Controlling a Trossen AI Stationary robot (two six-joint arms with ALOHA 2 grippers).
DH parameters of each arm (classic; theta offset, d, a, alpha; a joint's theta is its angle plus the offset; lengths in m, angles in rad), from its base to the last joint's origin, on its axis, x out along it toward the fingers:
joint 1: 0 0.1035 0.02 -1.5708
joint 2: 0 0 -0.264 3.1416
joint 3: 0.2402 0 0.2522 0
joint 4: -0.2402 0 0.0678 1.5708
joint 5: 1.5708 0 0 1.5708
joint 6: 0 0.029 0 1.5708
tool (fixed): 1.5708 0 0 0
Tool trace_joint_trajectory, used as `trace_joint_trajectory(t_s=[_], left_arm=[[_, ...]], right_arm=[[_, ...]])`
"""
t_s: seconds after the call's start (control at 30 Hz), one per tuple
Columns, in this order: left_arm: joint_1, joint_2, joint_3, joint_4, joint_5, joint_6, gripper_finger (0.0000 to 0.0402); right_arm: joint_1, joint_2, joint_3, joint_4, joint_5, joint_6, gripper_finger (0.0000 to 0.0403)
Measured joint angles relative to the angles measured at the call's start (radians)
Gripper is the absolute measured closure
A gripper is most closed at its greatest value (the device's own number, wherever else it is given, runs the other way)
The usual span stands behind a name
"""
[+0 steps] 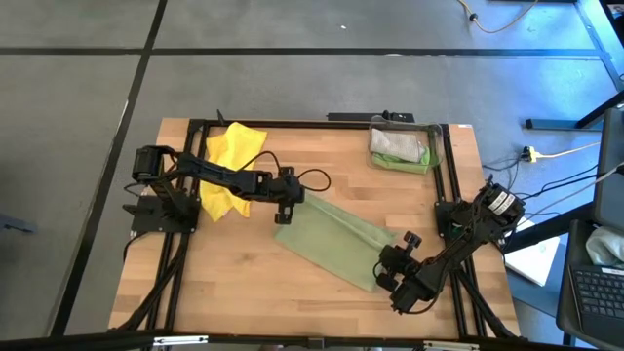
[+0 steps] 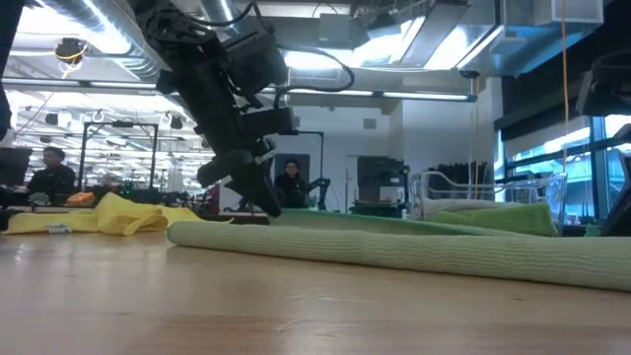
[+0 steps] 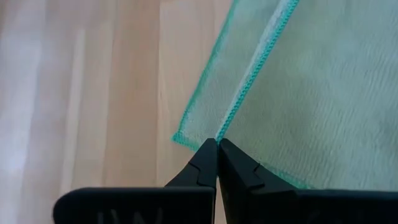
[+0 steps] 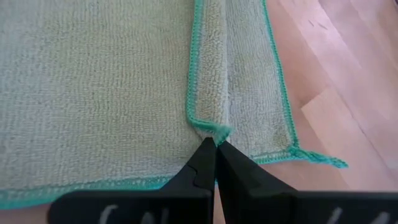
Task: Fold microfiber towels
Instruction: Fold the light green cloth
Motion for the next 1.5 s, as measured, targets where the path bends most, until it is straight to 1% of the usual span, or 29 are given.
trace_joint_trajectory(t_s=[0.23,0.33,0.53,0.7,0.8,0.97,1.1,1.23,1.33,1.5], left_arm=[[0.0,0.008,0.0,0.022,-0.006,-0.004,0.0401],[0.0,0.008,0.0,0.047,-0.012,-0.005,0.0392],[-0.006,0.008,0.0,0.077,-0.047,-0.002,0.0348],[-0.005,0.008,0.0,0.077,-0.092,-0.003,0.0307],[-0.005,0.008,0.0,0.077,-0.099,-0.02,0.0294],[-0.005,0.007,0.0,0.086,-0.1,-0.052,0.0292],[-0.007,0.007,0.0,0.085,-0.094,-0.064,0.0293],[-0.022,0.007,0.0,0.085,-0.086,-0.067,0.0293],[-0.038,0.007,0.0,0.08,-0.085,-0.082,0.0293],[-0.099,0.007,0.0,0.05,-0.094,-0.11,0.0294]], right_arm=[[0.0,0.0,0.002,-0.002,0.004,0.0,0.0392],[0.001,0.0,0.002,-0.005,0.015,0.007,0.039],[0.001,0.0,0.002,-0.056,0.035,0.109,0.0368],[0.001,0.001,0.002,-0.106,0.017,0.181,0.035],[0.001,0.001,0.002,-0.11,0.013,0.185,0.0348],[0.0,0.001,0.002,-0.11,0.013,0.188,0.0347],[0.001,0.001,0.002,-0.121,0.013,0.238,0.0346],[0.008,0.001,0.002,-0.109,0.014,0.24,0.0343],[0.02,0.001,0.002,-0.095,0.014,0.24,0.0322],[0.029,0.001,0.002,-0.143,0.013,0.284,0.0258]])
